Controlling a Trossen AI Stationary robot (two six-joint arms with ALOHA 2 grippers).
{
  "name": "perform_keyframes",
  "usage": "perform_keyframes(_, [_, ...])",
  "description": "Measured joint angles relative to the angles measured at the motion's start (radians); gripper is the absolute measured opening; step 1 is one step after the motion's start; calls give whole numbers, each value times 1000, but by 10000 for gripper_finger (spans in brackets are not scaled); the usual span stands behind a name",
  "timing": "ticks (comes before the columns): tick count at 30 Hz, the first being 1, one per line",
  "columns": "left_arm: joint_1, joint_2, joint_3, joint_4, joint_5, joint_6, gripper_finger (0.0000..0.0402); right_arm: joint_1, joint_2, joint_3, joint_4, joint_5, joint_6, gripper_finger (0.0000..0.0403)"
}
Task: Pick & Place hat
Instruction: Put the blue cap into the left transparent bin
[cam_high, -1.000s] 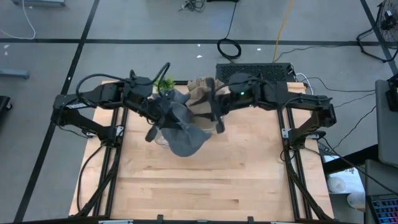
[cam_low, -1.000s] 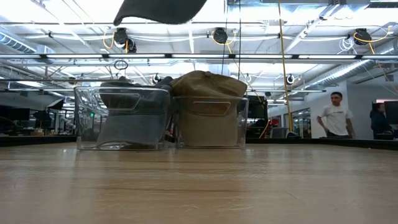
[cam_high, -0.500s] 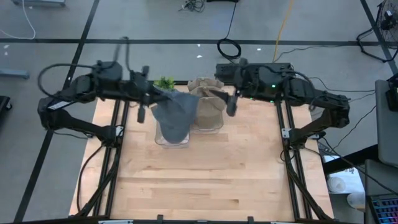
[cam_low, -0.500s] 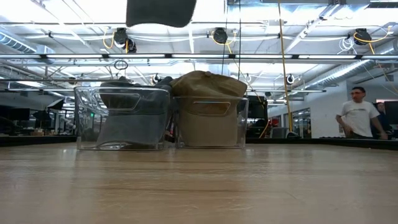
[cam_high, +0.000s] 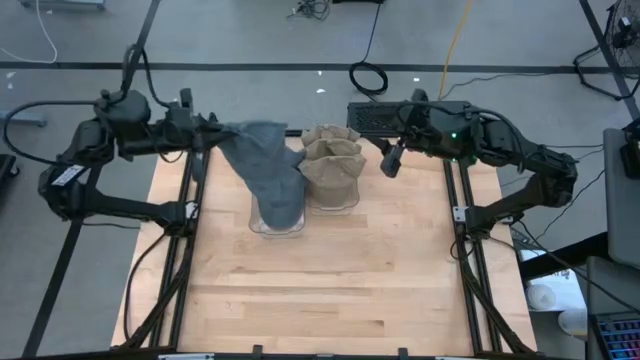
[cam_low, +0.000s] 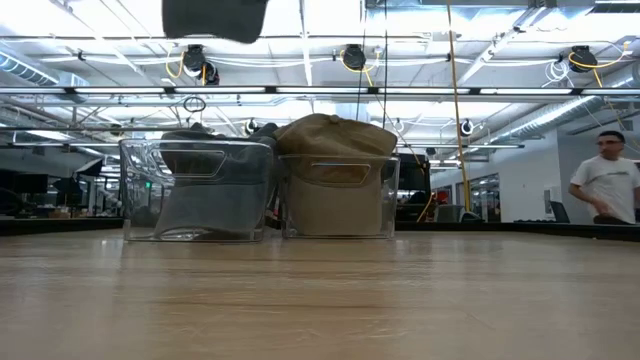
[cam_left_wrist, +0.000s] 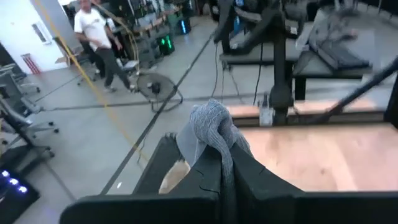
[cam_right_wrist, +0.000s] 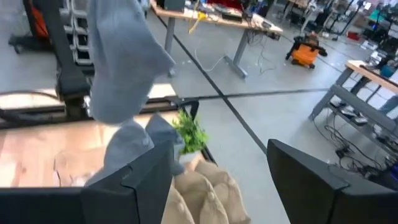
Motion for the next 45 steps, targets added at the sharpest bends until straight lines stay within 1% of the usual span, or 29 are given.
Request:
perform_keyframes(5, [21, -7, 0, -87, -22, 17, 6, -1, -37, -54, -5, 0, 1, 242])
perform_keyframes(11, [17, 26, 0, -90, -15, 19, 6, -3, -86, -172, 67, -1, 25, 242])
perform_keyframes(20, [17, 25, -1, -91, -9, 26, 6, -3, -168, -372, 300, -2, 51, 242])
perform_keyframes(23, [17, 23, -1, -90, 7, 33, 6, -3, -180, -412, 356, -4, 52, 242])
perform_keyframes(34, [17, 25, -1, -90, 13, 22, 6, -2, -187, -432, 397, -4, 57, 242])
perform_keyframes(36, [17, 25, -2, -88, 29, 21, 6, -2, -189, -432, 400, -4, 57, 242])
perform_keyframes(41, [17, 30, -38, -89, 38, -23, 6, -2, -191, -432, 401, -5, 43, 242])
perform_keyframes(45, [11, 28, -66, -89, 37, -3, 6, -6, -192, -432, 404, -5, 43, 242])
